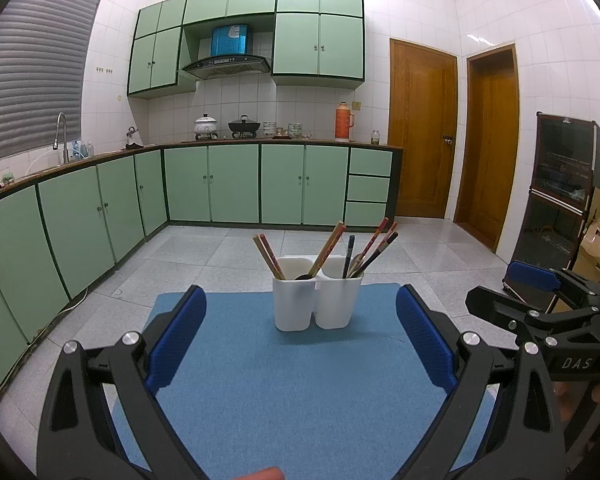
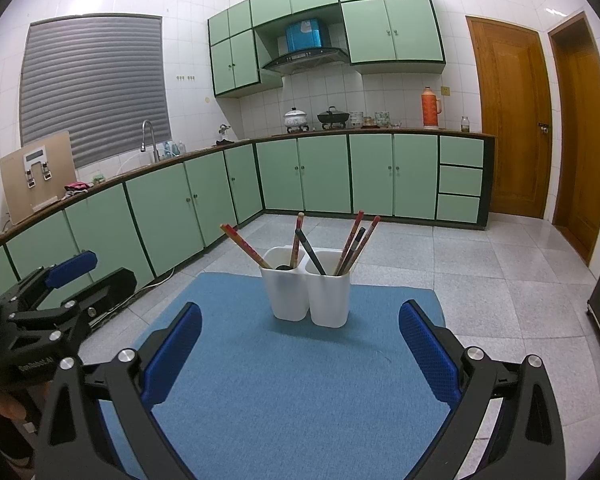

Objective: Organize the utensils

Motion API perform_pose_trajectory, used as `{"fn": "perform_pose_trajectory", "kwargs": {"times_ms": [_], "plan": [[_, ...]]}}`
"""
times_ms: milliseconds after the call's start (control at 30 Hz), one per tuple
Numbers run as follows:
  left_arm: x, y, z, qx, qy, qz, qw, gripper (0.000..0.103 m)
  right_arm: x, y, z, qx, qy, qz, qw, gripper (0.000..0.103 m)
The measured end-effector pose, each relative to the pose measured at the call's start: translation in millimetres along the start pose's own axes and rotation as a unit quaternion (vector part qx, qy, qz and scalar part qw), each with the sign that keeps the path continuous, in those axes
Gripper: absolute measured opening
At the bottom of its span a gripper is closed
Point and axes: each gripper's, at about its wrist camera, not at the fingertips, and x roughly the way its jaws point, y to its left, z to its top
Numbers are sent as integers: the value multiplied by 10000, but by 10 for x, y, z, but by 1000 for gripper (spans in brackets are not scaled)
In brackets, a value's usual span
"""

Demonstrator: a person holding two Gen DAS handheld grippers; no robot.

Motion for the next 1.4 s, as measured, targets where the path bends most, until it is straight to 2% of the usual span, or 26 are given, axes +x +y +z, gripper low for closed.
{"fn": "perform_pose_trajectory", "kwargs": {"times_ms": [1400], "plan": [[70,-44,-33,-65,81,-29,9999,93,-12,-30,-33,-67,34,-57,10000,97]]}}
